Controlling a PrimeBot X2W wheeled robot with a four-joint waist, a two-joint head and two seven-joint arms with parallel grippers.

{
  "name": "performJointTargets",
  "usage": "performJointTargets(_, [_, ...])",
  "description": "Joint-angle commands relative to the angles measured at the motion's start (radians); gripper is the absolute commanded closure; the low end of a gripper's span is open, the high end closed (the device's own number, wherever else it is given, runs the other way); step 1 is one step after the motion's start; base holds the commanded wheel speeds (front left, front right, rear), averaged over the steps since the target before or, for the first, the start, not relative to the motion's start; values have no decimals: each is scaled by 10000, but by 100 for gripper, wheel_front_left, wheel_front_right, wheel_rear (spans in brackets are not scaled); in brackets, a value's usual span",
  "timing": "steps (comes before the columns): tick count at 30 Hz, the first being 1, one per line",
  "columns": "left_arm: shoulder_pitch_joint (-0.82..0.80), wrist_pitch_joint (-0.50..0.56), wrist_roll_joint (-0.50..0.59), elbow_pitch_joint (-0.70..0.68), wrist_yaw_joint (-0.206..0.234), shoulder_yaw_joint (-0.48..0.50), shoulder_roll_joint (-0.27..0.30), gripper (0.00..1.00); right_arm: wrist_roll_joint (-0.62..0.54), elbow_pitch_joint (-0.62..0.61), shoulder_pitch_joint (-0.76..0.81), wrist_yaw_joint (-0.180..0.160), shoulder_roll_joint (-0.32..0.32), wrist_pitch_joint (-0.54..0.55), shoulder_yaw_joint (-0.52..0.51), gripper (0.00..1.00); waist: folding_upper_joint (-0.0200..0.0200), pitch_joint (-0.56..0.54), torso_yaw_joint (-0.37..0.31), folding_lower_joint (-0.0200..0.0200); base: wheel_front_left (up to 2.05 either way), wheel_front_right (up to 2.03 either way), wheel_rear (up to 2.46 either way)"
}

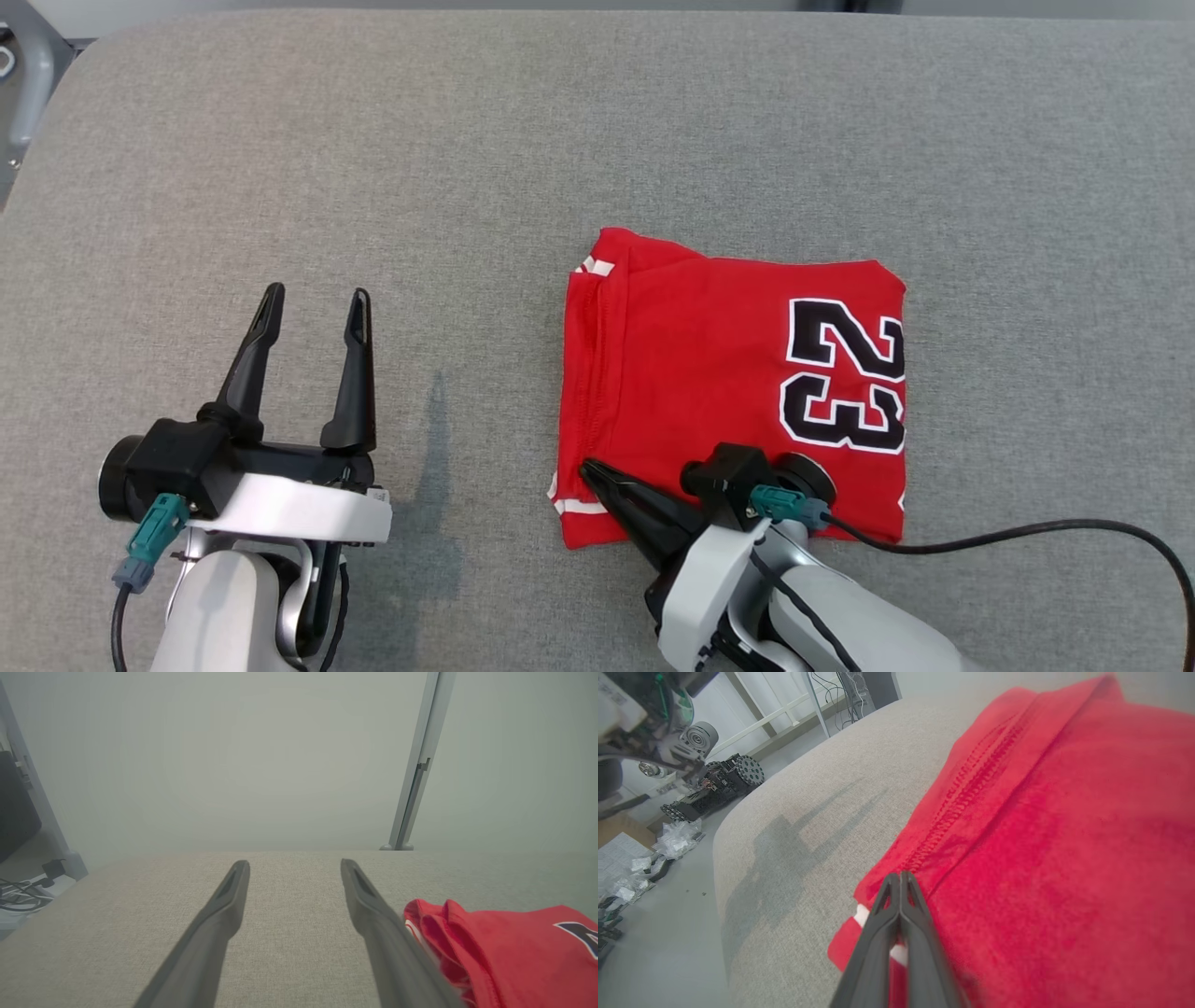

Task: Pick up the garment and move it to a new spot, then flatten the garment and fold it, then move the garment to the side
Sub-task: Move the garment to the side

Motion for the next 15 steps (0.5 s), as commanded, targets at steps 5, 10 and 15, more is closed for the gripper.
performJointTargets(5, [-164,-50,30,-3,-16,10,20,0,345,210,-506,0,95,-280,517,100,0,5,44,0,0,0,0])
performJointTargets(10, [-39,-51,44,16,16,96,14,0,610,40,-803,0,141,-594,676,100,0,-77,-44,0,0,0,0])
performJointTargets(15, [74,-51,108,-32,75,186,12,0,460,-762,-403,0,-171,-809,-428,100,0,-335,-273,0,0,0,0])
